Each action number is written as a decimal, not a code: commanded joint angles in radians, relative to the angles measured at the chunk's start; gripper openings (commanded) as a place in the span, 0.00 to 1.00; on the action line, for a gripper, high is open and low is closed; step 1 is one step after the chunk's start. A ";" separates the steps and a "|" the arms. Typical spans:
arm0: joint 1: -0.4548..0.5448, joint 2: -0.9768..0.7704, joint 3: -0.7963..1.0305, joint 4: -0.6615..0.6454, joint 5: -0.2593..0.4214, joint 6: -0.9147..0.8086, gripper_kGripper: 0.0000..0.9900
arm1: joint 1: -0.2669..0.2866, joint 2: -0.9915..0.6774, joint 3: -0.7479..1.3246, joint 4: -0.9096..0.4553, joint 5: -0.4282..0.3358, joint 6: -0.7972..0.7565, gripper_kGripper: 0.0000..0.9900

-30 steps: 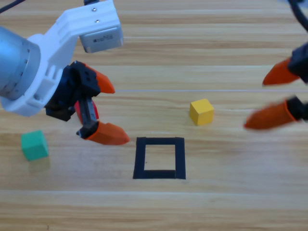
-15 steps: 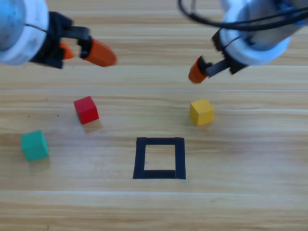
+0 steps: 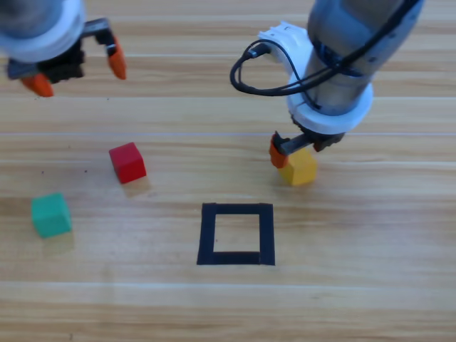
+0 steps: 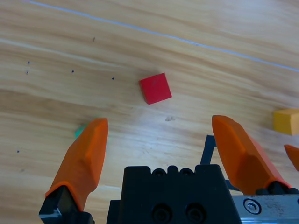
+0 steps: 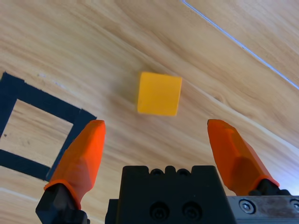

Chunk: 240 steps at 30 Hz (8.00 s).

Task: Stack the blocks in the rectangular block: red at the bottom, yellow in the middle, green on top

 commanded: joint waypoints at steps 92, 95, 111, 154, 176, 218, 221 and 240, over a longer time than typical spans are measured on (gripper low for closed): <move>0.133 0.465 -0.025 -0.081 -0.199 -0.188 0.31 | -0.132 -0.097 0.188 -0.033 0.265 0.028 0.00; 0.133 0.502 -0.088 -0.013 -0.193 -0.159 0.21 | -0.132 -0.098 0.187 -0.033 0.265 0.028 0.00; -0.039 0.536 -0.384 0.249 -0.226 0.199 0.03 | -0.132 -0.131 0.208 -0.033 0.263 0.031 0.00; -0.315 0.373 -0.082 -0.064 -0.222 -0.087 0.06 | -0.132 -0.157 0.242 -0.059 0.248 0.060 0.00; -0.335 0.550 -0.310 0.102 -0.211 -0.096 0.06 | -0.132 -0.157 0.245 -0.061 0.249 0.059 0.00; -0.369 0.544 -0.275 0.113 -0.203 -0.148 0.06 | -0.132 -0.154 0.242 -0.061 0.249 0.048 0.00; -0.369 0.542 -0.273 0.113 -0.203 -0.144 0.06 | -0.132 -0.155 0.242 -0.061 0.249 0.048 0.00; -0.361 0.550 -0.269 0.105 -0.203 -0.131 0.06 | -0.132 -0.160 0.248 -0.061 0.249 0.046 0.00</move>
